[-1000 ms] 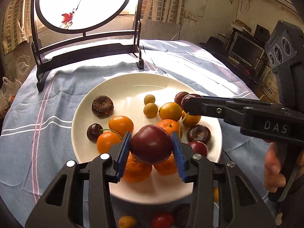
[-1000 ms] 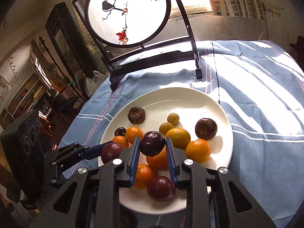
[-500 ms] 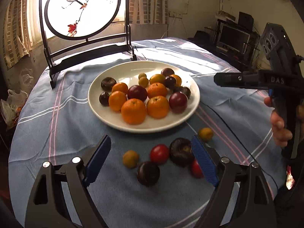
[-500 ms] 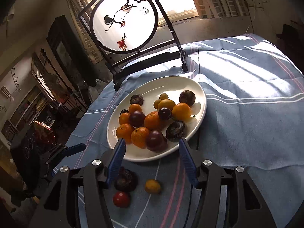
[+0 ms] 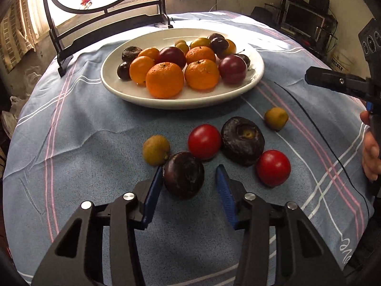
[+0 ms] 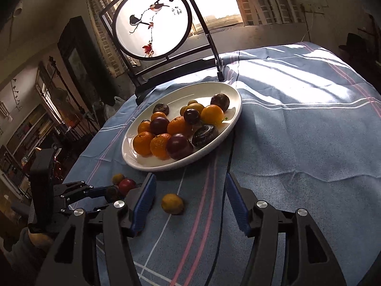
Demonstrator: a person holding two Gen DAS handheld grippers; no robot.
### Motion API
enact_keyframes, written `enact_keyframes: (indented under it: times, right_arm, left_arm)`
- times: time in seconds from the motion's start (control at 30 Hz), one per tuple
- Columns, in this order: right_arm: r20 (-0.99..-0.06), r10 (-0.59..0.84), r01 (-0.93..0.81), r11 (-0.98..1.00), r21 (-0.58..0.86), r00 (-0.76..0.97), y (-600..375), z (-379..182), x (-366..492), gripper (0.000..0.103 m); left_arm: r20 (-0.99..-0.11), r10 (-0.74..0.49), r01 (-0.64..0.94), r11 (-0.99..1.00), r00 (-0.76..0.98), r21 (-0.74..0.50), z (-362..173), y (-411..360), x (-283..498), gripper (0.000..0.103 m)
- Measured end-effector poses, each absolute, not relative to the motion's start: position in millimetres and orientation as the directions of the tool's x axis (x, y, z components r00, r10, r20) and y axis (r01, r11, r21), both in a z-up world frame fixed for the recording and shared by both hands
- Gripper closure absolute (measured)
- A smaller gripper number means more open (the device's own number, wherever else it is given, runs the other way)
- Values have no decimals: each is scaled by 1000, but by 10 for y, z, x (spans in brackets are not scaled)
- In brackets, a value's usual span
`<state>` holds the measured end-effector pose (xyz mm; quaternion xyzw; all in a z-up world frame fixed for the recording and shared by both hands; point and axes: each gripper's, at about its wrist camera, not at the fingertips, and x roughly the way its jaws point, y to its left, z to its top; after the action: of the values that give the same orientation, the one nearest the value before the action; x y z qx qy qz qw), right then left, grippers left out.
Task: Organize fruits
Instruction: 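Grasp a dark plum with the left tool while the right tool grasps a lemon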
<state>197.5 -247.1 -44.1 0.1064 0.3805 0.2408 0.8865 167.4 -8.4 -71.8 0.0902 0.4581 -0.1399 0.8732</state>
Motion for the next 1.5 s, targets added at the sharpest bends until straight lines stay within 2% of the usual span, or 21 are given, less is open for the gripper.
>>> enact_keyframes:
  times: [0.03,0.1,0.13,0.33,0.47,0.7,0.73,0.77,1.1,1.3,1.5]
  right_arm:
    - [-628,509,-349,861,371,589,-2465,-449,1973,42]
    - [-634,511,-358,859,365,581,-2443,-461,1967,42]
    - [-637,516,-366,856,364,573,-2430,-468,1964,42]
    - [-681,496,-435,856,279,540,-2209,-514,1878,42]
    - [-751,427,-463,867,183,504,-1965,-607,1902,58]
    - [-812,335,-471,878,86,478,-1704,-718,1980,63]
    - [-816,336,-472,877,89,471,-1688,-727,1990,74]
    - [-818,339,-469,878,97,465,-1682,-737,1996,76]
    - [-741,431,-458,869,187,515,-1951,-353,1850,76]
    - [-686,474,-436,865,246,552,-2041,99,2295,76]
    - [-687,483,-386,870,307,543,-1873,79,2976,76]
  left_arm:
    - [-824,-157,328,944,545,37,-713,-100,1677,59]
    - [-819,-150,325,945,554,46,-697,-124,1664,70]
    - [-813,-151,324,945,562,49,-679,-125,1639,72]
    - [-761,-237,337,941,604,-25,-492,-78,1305,72]
    - [-730,-279,337,939,624,-71,-357,33,1077,72]
    - [-726,-290,329,940,624,-93,-354,149,948,72]
    - [-727,-292,325,940,622,-100,-364,159,949,72]
    - [-726,-295,322,941,621,-106,-370,173,949,72]
    - [-694,-316,310,940,646,-139,-224,278,1103,72]
    - [-667,-350,323,931,658,-170,24,211,1739,71]
    - [-694,-348,284,935,630,-210,-17,70,2533,71]
